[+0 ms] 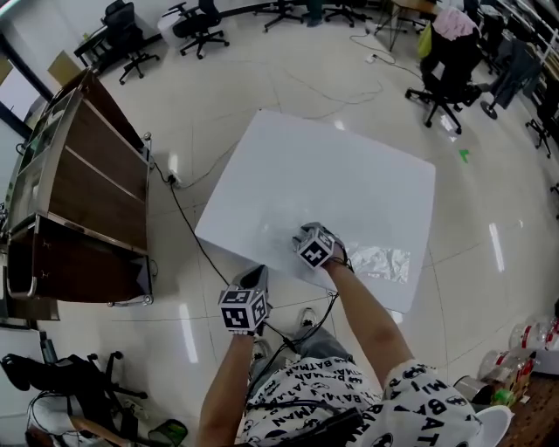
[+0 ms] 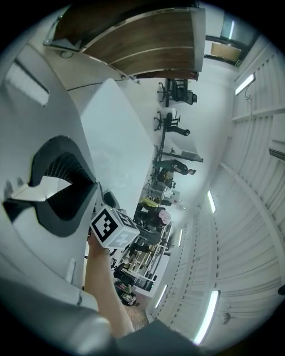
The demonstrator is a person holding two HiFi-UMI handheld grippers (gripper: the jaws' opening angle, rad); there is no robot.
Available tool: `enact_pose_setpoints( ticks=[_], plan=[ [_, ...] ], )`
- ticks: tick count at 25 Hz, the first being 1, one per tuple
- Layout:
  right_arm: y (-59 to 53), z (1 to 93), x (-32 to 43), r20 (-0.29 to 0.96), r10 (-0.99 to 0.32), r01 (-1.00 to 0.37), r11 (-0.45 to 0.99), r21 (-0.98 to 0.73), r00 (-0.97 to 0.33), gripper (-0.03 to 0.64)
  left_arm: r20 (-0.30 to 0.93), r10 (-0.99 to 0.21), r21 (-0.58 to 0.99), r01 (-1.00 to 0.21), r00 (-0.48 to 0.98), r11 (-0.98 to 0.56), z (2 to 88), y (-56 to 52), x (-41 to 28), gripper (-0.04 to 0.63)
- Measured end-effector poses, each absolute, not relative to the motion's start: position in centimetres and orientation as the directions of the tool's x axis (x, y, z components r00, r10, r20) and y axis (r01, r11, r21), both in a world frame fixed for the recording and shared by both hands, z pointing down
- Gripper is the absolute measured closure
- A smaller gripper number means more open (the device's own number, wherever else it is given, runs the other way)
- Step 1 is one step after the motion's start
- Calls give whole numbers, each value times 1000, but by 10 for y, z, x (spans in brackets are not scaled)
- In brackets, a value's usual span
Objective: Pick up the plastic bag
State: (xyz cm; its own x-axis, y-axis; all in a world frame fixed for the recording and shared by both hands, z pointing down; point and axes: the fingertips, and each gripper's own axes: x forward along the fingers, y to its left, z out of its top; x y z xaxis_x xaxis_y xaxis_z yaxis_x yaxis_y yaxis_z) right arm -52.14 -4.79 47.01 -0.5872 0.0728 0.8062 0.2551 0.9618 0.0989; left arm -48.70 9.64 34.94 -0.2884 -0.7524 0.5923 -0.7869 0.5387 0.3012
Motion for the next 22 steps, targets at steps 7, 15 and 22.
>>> enact_pose_setpoints(
  ticks=[7, 15, 22],
  plan=[
    [-36, 470, -531, 823, 112, 308, 948, 80, -557, 350, 599, -755, 313, -788, -269, 529, 357, 107, -491, 597],
    [-55, 393, -502, 671, 65, 31, 998, -62, -739, 334, 565, -794, 315, -832, -223, 458, 342, 110, -504, 597],
    [-56, 335, -391, 528, -200, -308, 943, -125, -825, 540, 519, -839, 302, -884, -162, 357, 319, 108, -501, 597]
  ],
)
